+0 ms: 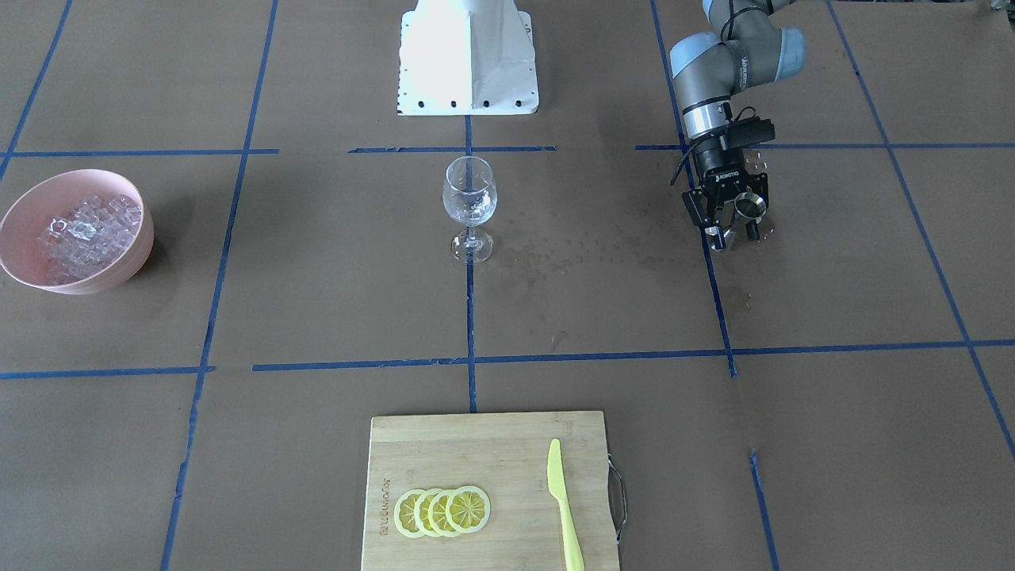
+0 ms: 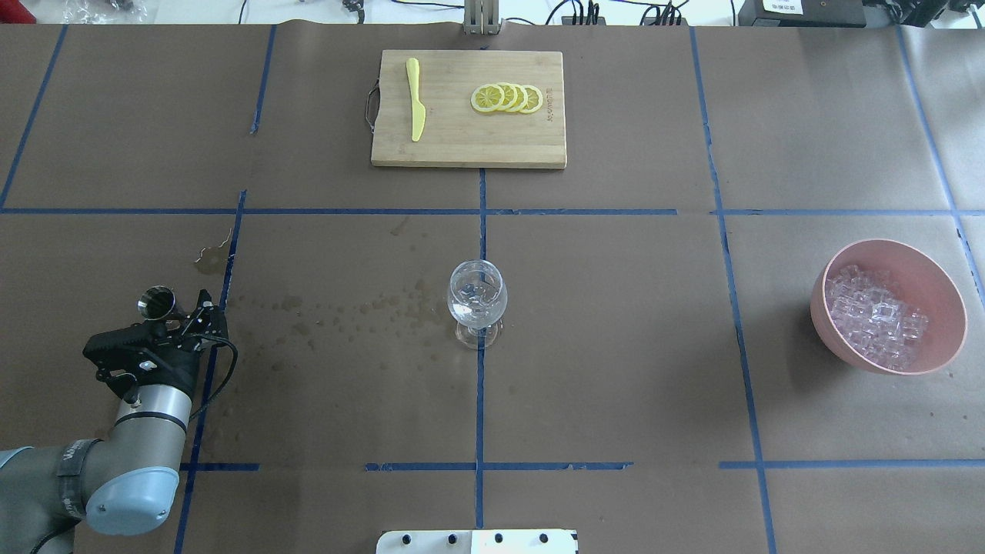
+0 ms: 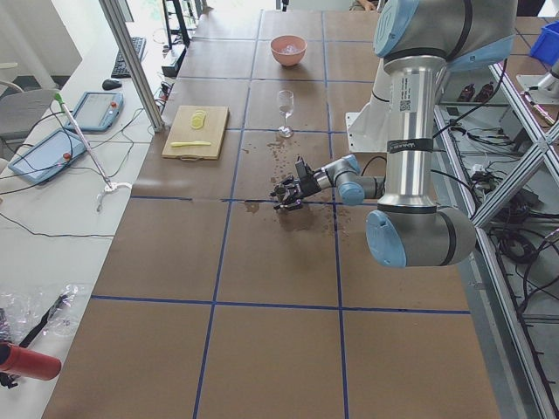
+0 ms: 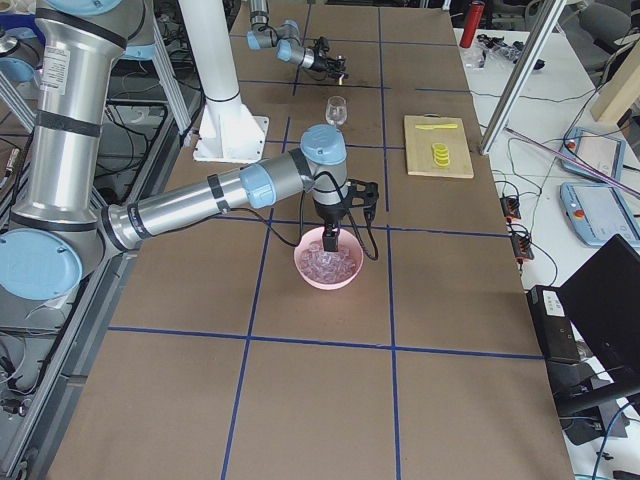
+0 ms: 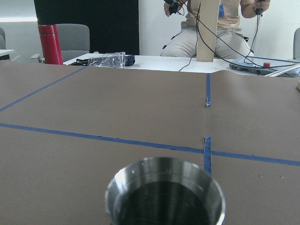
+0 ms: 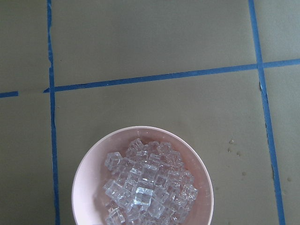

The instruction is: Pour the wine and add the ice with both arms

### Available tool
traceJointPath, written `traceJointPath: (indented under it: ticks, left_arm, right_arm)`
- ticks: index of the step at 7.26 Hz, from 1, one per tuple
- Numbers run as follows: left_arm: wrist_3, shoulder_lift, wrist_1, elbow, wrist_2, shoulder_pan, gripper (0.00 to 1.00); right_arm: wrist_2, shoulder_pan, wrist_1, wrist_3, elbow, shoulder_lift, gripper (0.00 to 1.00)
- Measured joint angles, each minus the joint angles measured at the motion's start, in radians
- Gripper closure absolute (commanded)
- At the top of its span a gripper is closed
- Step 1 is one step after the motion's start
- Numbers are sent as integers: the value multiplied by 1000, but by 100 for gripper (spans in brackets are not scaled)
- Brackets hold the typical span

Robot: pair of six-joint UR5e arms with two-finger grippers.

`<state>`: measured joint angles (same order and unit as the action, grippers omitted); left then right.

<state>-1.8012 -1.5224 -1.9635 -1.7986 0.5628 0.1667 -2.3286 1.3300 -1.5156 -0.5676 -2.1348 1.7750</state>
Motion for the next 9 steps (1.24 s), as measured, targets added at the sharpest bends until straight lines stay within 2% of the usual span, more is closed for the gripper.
traceJointPath:
  ticks: [1, 3, 4, 5, 6, 9]
  left_arm:
    - [-1, 0, 0, 3, 1, 0, 40]
    - [-1, 1, 0, 7, 3, -2, 48]
    - [-1, 1, 0, 8, 3, -2, 61]
    - [-1, 1, 0, 9, 3, -3, 87]
    - [-1, 1, 0, 10, 3, -3, 100]
    - [-2, 8, -1, -5, 3, -1, 100]
  right_arm:
    - [0, 0, 0, 0, 0, 0, 0]
    - [0, 0, 0, 0, -1, 1, 0]
    - [-1, 0, 0, 0, -1, 1, 0]
    - [-1, 0, 0, 0, -1, 1, 0]
    - [-1, 0, 0, 0, 0, 1, 0]
    - [-8, 0, 0, 0, -2, 3, 0]
